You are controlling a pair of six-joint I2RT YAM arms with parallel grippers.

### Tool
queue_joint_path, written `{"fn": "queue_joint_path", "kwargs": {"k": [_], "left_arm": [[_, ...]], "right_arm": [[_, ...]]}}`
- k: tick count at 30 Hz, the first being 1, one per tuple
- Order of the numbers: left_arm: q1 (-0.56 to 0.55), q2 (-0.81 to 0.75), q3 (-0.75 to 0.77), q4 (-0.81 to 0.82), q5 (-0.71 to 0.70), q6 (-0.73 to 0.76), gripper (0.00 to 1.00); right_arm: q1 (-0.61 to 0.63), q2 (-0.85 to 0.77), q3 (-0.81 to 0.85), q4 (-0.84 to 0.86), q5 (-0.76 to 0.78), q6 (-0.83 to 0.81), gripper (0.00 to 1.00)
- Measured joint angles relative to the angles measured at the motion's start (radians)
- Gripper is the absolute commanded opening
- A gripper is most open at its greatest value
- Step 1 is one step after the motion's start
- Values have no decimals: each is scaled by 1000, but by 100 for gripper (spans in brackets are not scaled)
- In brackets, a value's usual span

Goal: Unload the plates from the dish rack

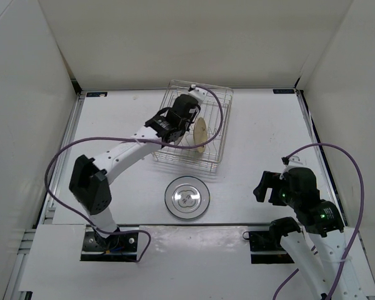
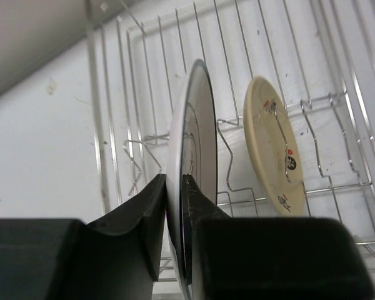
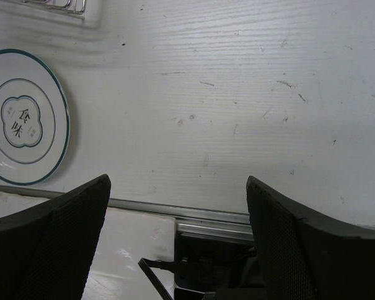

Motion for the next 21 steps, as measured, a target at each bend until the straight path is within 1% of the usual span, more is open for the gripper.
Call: {"fn": "queue_joint_path", "kwargs": {"k": [4,6,9,12,17,19,21], "left_arm": [[-13,-138,5,3,-8,13,24],[-21,-224,5,5,-6,8,21],[-30,-343,-6,6,-2,-26,13],[-33,-487,-80,-6,14,-98,10],[-32,-683,-261,-61,64,-219,10],[-32,-724,-312,-97,82,-248,10],[-32,-740,-344,-128,80,-266,14]], "right_arm": [[0,0,0,0,0,0,90],[0,0,0,0,0,0,90],[0,-5,0,1,-13,0,90],[0,-11,0,3,-23,-1,90],[0,-16,-4,10,-31,-2,90],[0,-17,-11,16,-36,-2,90],[0,-18,-13,18,-42,-4,90]]}}
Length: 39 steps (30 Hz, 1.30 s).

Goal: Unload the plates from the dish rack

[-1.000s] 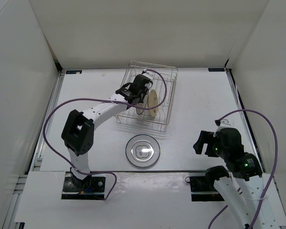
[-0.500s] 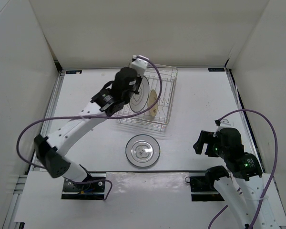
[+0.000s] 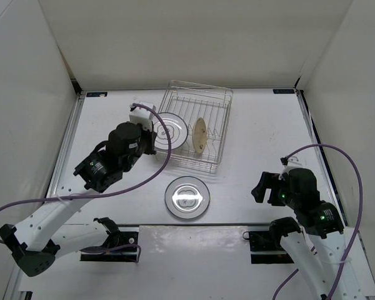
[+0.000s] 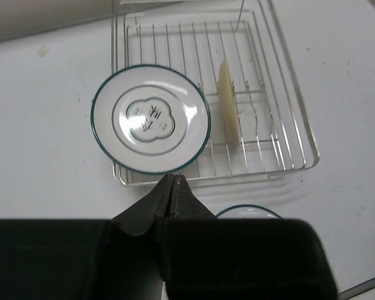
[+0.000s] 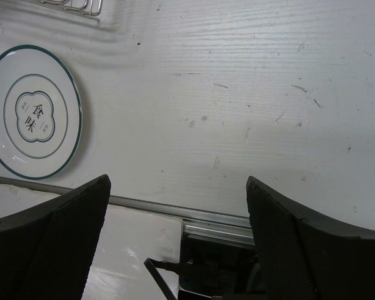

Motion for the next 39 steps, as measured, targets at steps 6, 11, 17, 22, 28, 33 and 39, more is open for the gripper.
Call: {"fn": "queue_joint_path", "kwargs": {"k": [6,11,17,22,28,33,39], "left_arm": [[53,52,-87,-61,-26,-66,38],[203,117,-158,-42,68,-139,74],[452,229,-171,36,296,-247,96],[561,280,-234,145,468,-303,99],[643,374,-243,293,628,-329,95],[695,445,-248,420,718,-349,88],[713,539,-239,515,792,-364,82]], "right_arm": [[0,-2,0,3,-9,-1,90],[0,-2,0,4,-11,-2,90],[0,-3,0,3,-13,-2,90],[0,-10,0,4,-13,-2,90],[0,-10,0,4,-13,-2,90],[0,-9,0,4,-13,-2,90],[0,-2,0,4,-13,-2,90]]}}
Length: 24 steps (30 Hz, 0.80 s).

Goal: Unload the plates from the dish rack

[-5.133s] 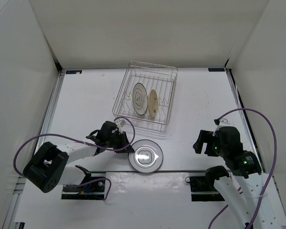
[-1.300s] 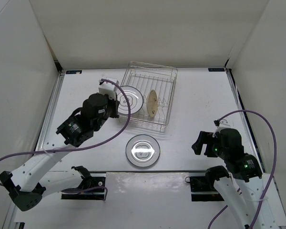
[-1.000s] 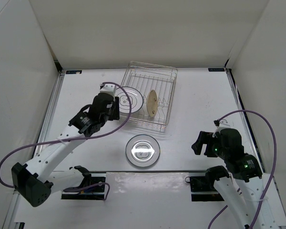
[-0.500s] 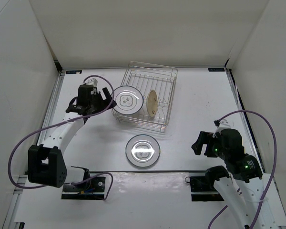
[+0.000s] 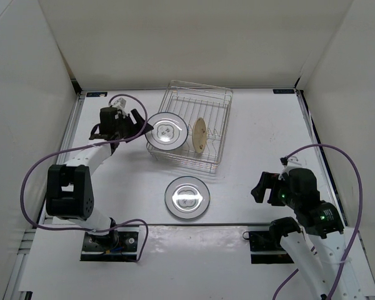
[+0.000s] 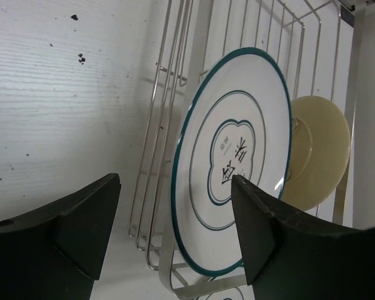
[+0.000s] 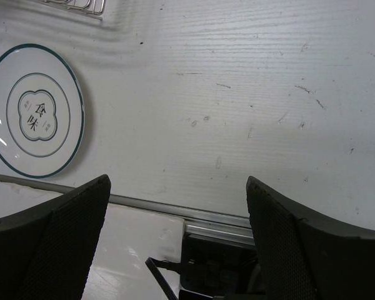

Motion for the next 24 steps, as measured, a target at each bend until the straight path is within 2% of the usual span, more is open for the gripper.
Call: {"fn": "queue_joint_path", "kwargs": {"k": [5,10,11,14,18,24], "left_arm": [[0,10,-9,80,36,-23,73],[0,10,-11,136,61,-40,68],[0,10,-13,145,66,-40,63],[0,10,-13,161,74,-44,57],[3,16,-13,186,85,-46,42],[7,64,-24,233,105,-53,33]], "right_arm": [[0,8,0,0,0,0,90],[0,16,0,0,0,0,90],[0,18,0,0,0,0,90],[0,22,0,0,0,0,90],[0,23,0,0,0,0,90],[0,29,0,0,0,0,90]]}}
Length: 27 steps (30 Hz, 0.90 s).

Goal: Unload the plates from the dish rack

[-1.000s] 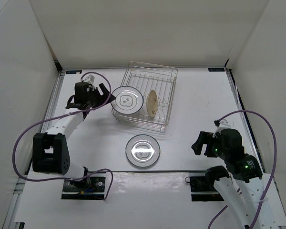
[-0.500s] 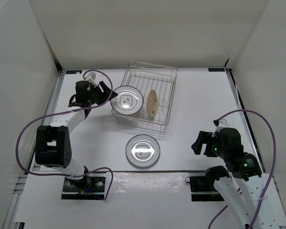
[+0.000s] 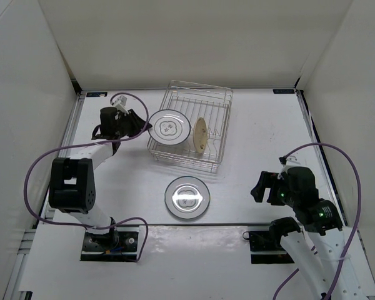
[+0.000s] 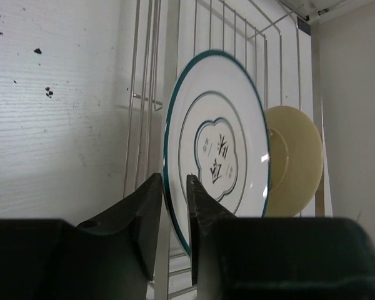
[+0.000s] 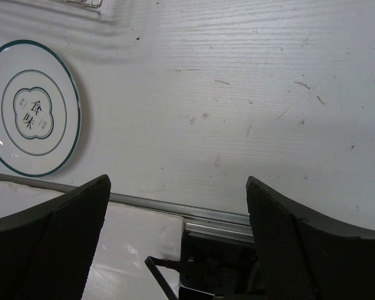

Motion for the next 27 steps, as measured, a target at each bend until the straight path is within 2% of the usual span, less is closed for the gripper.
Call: {"fn": "queue_joint_path", "kwargs": {"k": [3,9,14,22,27], "left_arm": [[0,31,-2,0,23,-5,31],[-1,49,-2,8,57,-18,8],[0,48,-2,16,64,-27,0],[0,34,-2,13,63,-43,0],[-3,-61,-5,-18,37,-56,0]], "right_arm": [[0,2,0,0,0,0,90],[0,7,0,0,0,0,90],[0,7,0,0,0,0,90],[0,7,0,0,0,0,90],[0,7,0,0,0,0,90]]}}
